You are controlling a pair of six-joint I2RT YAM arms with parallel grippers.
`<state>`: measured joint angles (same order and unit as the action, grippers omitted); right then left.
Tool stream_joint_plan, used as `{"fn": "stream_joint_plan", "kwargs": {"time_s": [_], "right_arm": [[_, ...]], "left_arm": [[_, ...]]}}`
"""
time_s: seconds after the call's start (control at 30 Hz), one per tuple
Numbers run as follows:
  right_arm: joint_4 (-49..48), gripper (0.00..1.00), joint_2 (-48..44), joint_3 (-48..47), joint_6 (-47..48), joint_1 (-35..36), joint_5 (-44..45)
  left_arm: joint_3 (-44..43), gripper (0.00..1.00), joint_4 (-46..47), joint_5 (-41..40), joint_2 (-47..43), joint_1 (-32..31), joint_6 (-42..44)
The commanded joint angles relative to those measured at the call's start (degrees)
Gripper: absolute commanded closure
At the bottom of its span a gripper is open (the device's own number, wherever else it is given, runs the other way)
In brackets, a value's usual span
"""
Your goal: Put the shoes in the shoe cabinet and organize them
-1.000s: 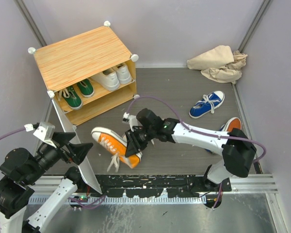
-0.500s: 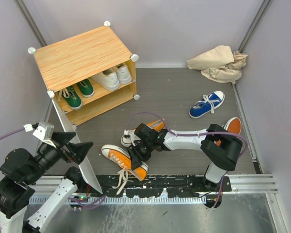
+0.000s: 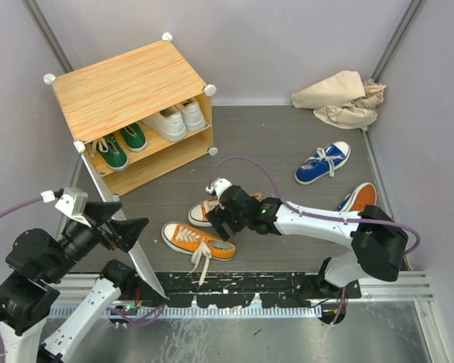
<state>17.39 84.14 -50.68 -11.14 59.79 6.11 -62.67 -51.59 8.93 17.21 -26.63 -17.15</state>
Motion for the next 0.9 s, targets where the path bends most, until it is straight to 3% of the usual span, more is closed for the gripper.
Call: {"fn": "stream_joint_plan", "kwargs": {"time_s": [0.0,0.3,0.43,0.73,0.87], "right_arm": [[-0.35,0.0,-5.14,-1.78,6.39,-0.08,14.1],[-1.03,0.0,3.7,-7.25,19.45,-1.41,11.86],[-2.79,0.15,4.46,-5.04,19.63,-4.91,5.13],[-6.57,0.22,6.17,-2.63,19.56,-9.52,-6.7],[-7.82,0.61,7.39,-3.03,17.14,-9.49,-10.93]], "left_arm": [[3.17,0.02,-2.92,1.22,-0.08,-0.01,-1.27],[3.56,0.02,-1.12,3.6,0.57,-0.02,-2.47],[2.13,0.02,-3.0,2.65,-0.34,0.0,-2.13],[1.07,0.02,-3.95,2.66,-1.0,-0.06,-2.71],[0.77,0.02,-4.58,2.3,-1.2,-0.02,-2.76]]}}
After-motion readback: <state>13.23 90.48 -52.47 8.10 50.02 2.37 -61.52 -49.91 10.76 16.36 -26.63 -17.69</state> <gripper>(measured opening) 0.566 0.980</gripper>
